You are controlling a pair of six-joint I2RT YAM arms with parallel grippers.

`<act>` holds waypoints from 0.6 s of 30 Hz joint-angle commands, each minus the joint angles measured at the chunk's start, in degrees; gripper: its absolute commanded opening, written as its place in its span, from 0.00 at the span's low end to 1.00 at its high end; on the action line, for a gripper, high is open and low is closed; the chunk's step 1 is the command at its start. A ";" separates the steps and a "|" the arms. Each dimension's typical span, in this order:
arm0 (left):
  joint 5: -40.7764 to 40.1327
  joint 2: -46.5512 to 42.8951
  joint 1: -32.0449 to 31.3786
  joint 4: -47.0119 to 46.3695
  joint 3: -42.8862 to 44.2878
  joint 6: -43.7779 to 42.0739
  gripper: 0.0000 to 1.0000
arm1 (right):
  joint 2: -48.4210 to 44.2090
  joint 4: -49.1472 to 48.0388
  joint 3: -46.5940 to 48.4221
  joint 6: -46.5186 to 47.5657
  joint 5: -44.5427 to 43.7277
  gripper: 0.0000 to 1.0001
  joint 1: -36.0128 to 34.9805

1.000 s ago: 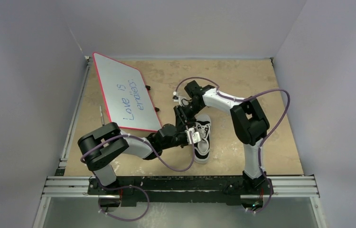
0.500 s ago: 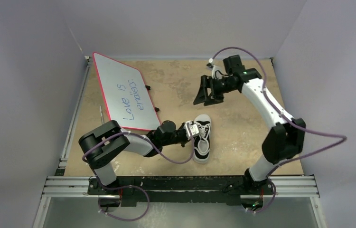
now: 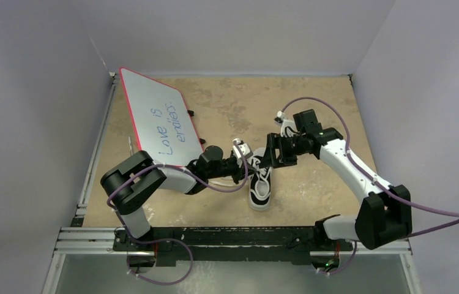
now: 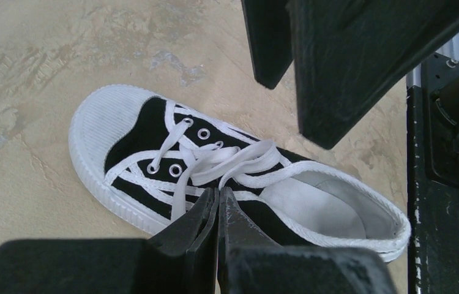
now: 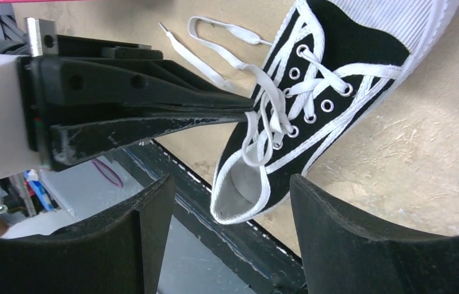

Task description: Tie the shoes

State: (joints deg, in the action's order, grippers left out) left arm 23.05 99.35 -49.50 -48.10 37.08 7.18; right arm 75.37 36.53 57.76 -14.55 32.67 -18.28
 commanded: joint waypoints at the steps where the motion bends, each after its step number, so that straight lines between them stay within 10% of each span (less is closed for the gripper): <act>1: 3.34 -2.07 0.53 -2.22 0.31 2.83 0.00 | 2.10 -4.94 -2.16 -2.97 2.26 0.70 0.22; 18: 2.97 -1.82 0.54 -4.21 0.05 5.14 0.00 | 7.63 -7.68 -4.17 -3.12 3.61 0.49 -0.13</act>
State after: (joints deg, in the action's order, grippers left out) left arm 25.17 99.31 -49.19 -48.64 37.06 11.11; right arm 84.05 29.71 53.84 -17.50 34.41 -18.26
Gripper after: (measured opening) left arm 0.004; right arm 0.494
